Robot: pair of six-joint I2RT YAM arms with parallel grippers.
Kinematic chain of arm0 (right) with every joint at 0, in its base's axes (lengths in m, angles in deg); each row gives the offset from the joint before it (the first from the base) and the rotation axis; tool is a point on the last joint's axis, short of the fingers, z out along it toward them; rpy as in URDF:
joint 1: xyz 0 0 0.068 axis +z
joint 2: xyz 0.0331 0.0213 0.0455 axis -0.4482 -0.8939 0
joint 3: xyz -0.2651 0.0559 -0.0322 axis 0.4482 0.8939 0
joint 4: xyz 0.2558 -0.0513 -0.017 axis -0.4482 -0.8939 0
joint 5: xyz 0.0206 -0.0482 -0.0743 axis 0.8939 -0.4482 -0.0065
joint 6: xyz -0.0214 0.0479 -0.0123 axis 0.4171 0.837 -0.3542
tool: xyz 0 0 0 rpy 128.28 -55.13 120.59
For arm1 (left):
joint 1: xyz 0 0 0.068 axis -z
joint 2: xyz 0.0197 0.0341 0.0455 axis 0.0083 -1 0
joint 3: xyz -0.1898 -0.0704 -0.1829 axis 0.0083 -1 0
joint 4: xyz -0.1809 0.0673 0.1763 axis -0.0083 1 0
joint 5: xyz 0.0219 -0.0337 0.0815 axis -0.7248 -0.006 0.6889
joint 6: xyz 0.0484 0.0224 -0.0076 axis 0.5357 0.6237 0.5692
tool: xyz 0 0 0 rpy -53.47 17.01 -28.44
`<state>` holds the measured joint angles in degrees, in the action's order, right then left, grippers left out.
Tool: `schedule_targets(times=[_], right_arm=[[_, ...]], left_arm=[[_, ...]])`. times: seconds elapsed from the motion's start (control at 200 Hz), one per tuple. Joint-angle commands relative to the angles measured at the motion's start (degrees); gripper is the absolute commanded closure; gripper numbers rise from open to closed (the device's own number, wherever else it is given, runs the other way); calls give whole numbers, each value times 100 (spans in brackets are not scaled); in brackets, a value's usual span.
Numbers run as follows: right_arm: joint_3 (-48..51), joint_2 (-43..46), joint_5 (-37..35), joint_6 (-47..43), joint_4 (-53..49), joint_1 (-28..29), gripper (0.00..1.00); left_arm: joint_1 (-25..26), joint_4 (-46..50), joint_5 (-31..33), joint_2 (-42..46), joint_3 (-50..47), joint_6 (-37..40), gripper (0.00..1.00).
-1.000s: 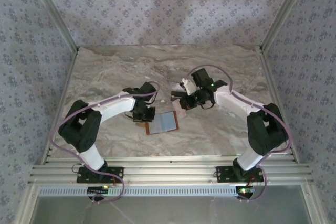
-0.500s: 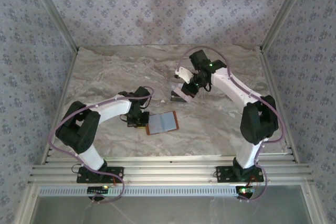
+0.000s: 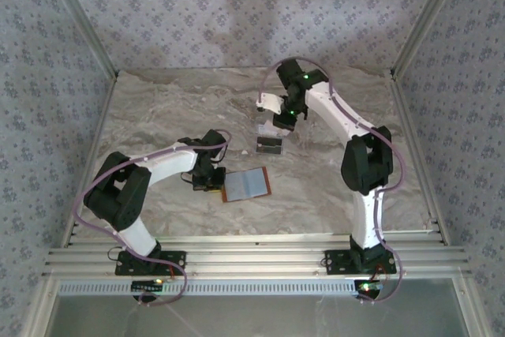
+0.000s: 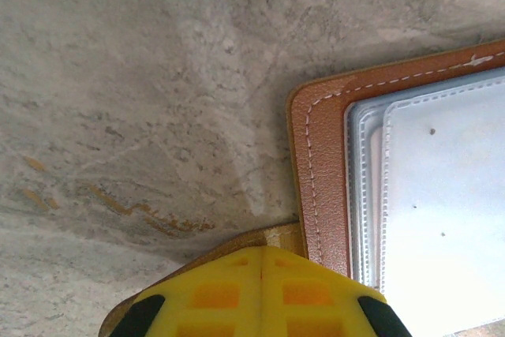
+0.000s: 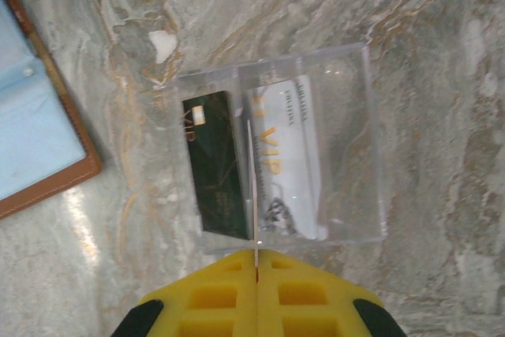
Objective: Take the credit cards out of the card holder
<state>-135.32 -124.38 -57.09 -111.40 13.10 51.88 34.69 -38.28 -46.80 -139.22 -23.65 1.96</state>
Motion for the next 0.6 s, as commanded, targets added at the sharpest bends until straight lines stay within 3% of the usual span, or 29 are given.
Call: schedule_targets(times=[0.0,0.315,0.595], right_arm=[[-597,-333,-129,-549,-567,-68,100],[-1553,-1032,-188,-789,-735,-91,100],[-1686,-1365,-328,-999,-588,-76,100]], left_arm=[[8,139,20,73,124,-76,97],[6,407,54,201,174,-160,97],[10,469,98,201,188,-192,97]])
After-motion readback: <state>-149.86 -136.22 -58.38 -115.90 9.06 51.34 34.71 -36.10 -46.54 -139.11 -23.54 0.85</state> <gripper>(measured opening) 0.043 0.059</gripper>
